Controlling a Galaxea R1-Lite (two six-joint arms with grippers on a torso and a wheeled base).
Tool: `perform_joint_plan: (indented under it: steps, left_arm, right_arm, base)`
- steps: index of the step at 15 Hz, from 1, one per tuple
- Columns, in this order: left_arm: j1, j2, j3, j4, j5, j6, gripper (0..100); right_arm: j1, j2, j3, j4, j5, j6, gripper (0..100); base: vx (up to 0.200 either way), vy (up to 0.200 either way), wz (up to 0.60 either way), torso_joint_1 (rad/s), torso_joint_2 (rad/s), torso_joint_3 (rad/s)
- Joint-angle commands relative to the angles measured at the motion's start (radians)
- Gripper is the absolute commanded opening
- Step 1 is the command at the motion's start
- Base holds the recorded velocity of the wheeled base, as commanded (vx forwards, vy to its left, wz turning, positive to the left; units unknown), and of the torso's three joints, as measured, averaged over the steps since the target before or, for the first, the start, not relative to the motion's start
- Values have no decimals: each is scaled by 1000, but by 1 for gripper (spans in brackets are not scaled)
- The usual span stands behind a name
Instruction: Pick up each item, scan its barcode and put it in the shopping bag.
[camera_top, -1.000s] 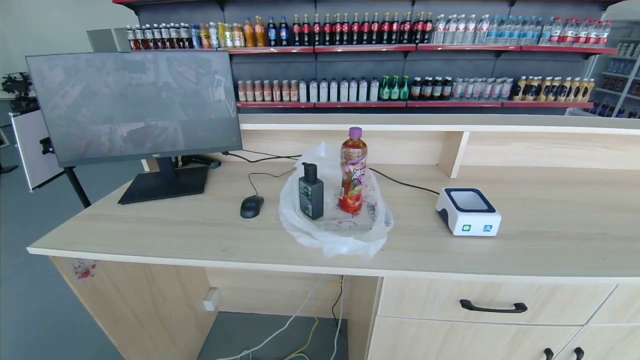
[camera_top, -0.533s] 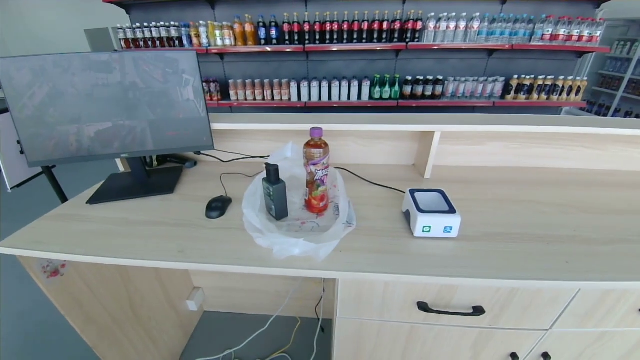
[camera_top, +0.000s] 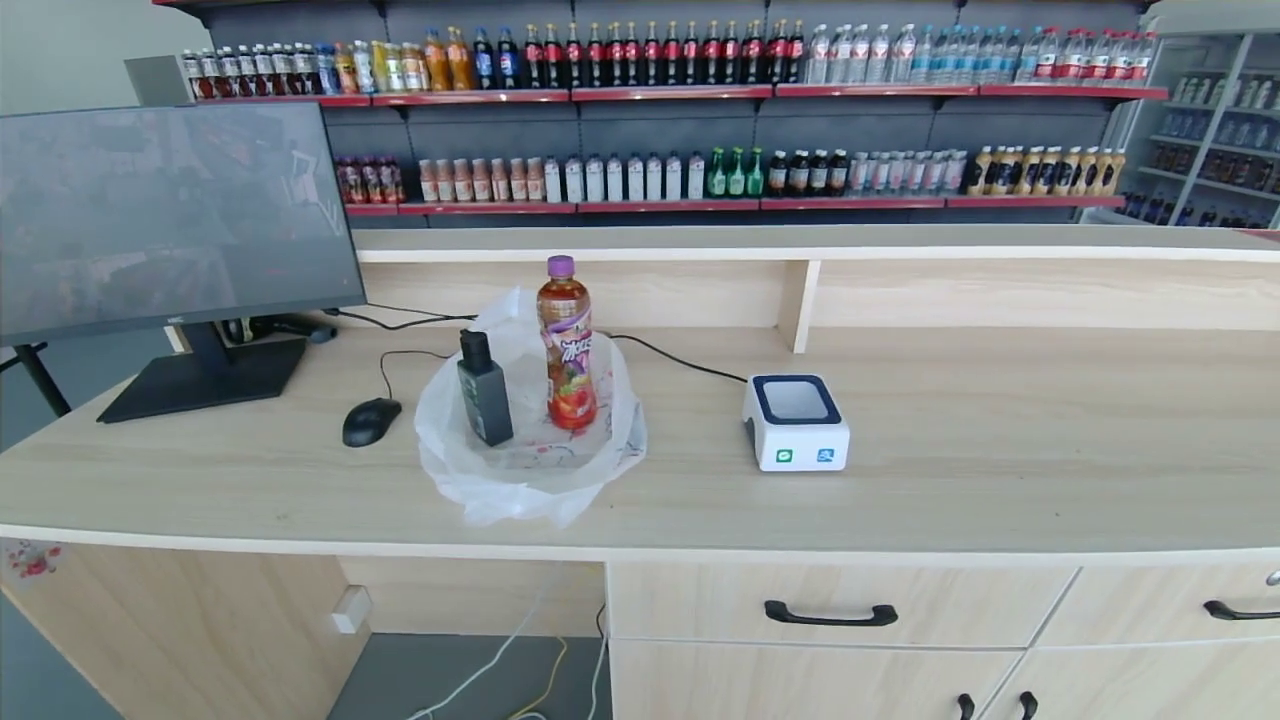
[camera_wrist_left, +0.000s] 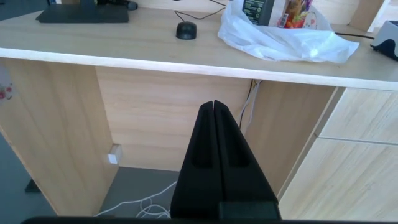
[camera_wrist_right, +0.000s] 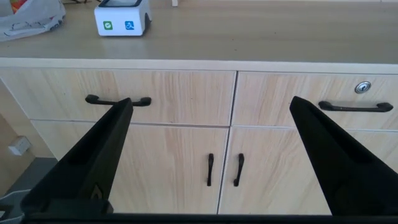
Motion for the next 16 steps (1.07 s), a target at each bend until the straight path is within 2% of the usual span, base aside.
perform_joint_plan:
  steps: [1,3,8,16]
  left_arm:
    - [-1,0,0,0,0,0,0]
    - [-1,0,0,0,0,0,0]
    - [-1,0,0,0,0,0,0]
    - [-1,0,0,0,0,3,0]
  right_arm:
    - [-1,1,0,-1,0,0,100]
    - [-1,1,0,-1,0,0,100]
    - [-1,1,0,-1,0,0,100]
    - [-1,1,0,-1,0,6,100]
  base:
    - [0,0,0,0,0,0]
    - [0,0,0,0,0,0]
    - [-200,0,0,4,8,1]
    - [0,0,0,0,0,0]
